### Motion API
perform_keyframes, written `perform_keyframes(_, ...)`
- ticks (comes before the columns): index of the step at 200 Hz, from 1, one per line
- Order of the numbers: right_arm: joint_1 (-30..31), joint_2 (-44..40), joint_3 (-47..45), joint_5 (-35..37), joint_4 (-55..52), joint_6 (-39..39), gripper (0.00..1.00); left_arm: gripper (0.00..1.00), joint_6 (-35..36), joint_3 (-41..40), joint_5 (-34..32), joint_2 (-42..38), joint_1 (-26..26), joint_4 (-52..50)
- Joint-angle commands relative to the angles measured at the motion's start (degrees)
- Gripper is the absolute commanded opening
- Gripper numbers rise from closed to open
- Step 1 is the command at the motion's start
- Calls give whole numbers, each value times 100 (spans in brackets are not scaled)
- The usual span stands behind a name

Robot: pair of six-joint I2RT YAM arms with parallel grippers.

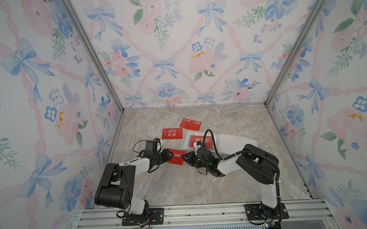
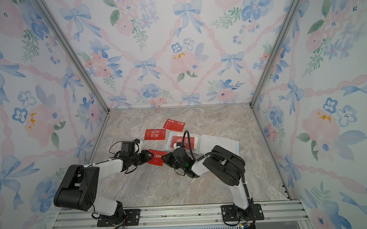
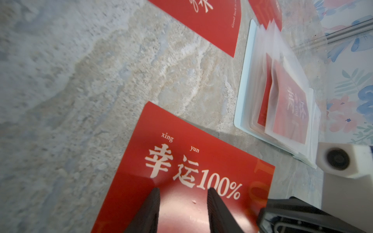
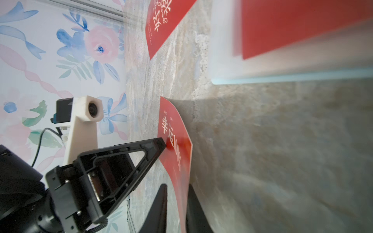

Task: Place the photos into the photo albums
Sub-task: Pick up the photo at the center of the board.

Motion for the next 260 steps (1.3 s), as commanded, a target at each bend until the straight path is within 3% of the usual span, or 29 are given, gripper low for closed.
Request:
perform_keyframes(1,55,101,141,93,8,-116,15,42,-97,-177,-42,24,-11,-297)
perform_keyframes(34,60,-29,140,125,-122,-224,0,42,-114,-173,-17,-54,-12,-302)
perform_keyframes(101,-92,-738,-121,-27,-484,-636,0,44,-389,110,324,-688,-4,-309)
perform_keyframes(126,-321,-1226,-123,-528,-898,-1077,0,48,-476,233,374,-1067,34,-317)
perform_keyframes(168,-1131,-1980,73,-1952,-2307,-2053,0,54,-551,450,617,-1519,101,-313)
perform_keyframes(224,-2277,-3329,332,-2988,-4397,-3530,0,54,-621,690,1393,-1271,88,-317)
perform_keyframes(260,-2887,-3885,284,-3477,-4799,-3652,0,53,-541,976,1578,-1109,-120,-270)
